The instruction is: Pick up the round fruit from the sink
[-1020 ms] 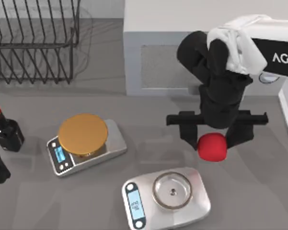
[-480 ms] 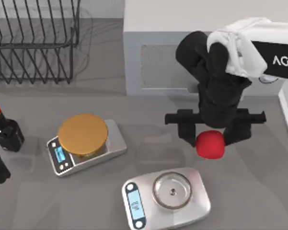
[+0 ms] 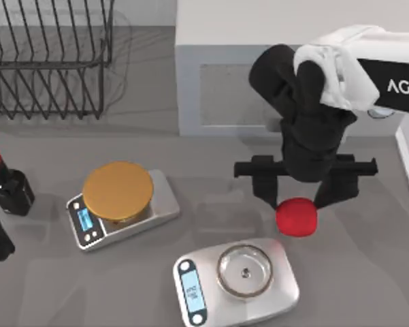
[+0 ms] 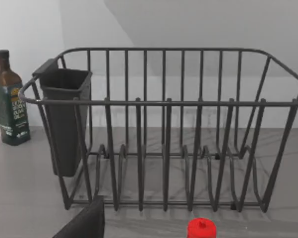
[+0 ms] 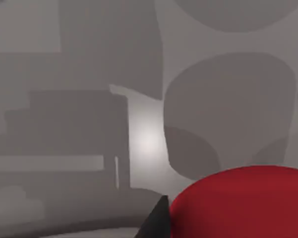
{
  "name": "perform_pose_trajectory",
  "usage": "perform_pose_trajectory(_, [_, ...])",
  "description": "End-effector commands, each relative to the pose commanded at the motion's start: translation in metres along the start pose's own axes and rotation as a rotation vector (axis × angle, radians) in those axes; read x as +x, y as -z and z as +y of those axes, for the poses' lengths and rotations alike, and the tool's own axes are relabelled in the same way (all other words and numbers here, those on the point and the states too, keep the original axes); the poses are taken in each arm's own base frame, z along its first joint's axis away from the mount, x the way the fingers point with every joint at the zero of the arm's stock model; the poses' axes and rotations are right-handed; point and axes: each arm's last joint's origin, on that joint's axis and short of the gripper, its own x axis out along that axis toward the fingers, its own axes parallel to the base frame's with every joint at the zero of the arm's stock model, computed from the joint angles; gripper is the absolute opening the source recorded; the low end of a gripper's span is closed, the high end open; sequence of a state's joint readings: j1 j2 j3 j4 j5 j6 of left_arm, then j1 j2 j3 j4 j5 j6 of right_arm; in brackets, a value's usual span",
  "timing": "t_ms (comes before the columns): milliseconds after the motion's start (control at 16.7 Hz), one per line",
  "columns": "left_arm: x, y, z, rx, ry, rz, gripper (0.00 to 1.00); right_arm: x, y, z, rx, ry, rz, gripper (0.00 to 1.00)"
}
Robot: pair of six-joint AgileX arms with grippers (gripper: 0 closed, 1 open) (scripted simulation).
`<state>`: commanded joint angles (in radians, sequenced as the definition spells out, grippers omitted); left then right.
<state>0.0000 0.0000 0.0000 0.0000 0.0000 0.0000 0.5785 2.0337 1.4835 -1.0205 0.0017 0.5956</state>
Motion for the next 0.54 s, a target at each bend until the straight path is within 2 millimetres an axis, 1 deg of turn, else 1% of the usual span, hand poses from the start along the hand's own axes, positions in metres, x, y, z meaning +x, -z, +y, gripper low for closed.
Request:
perform_pose_trajectory(180, [0.0000,0.0000,0.0000,0.000,0.000,0.000,1.00,0.0000,0.0000,0.0000,0.000,0.000,0.000,0.98])
perform_pose_trajectory(240, [0.0000,0.0000,0.0000,0.000,0.000,0.000,1.00,0.0000,0.0000,0.0000,0.000,0.000,0.000,1.00])
perform_pose_trajectory(540, [0.0000,0.0000,0.0000,0.000,0.000,0.000,1.00,0.0000,0.0000,0.0000,0.000,0.000,0.000,1.00])
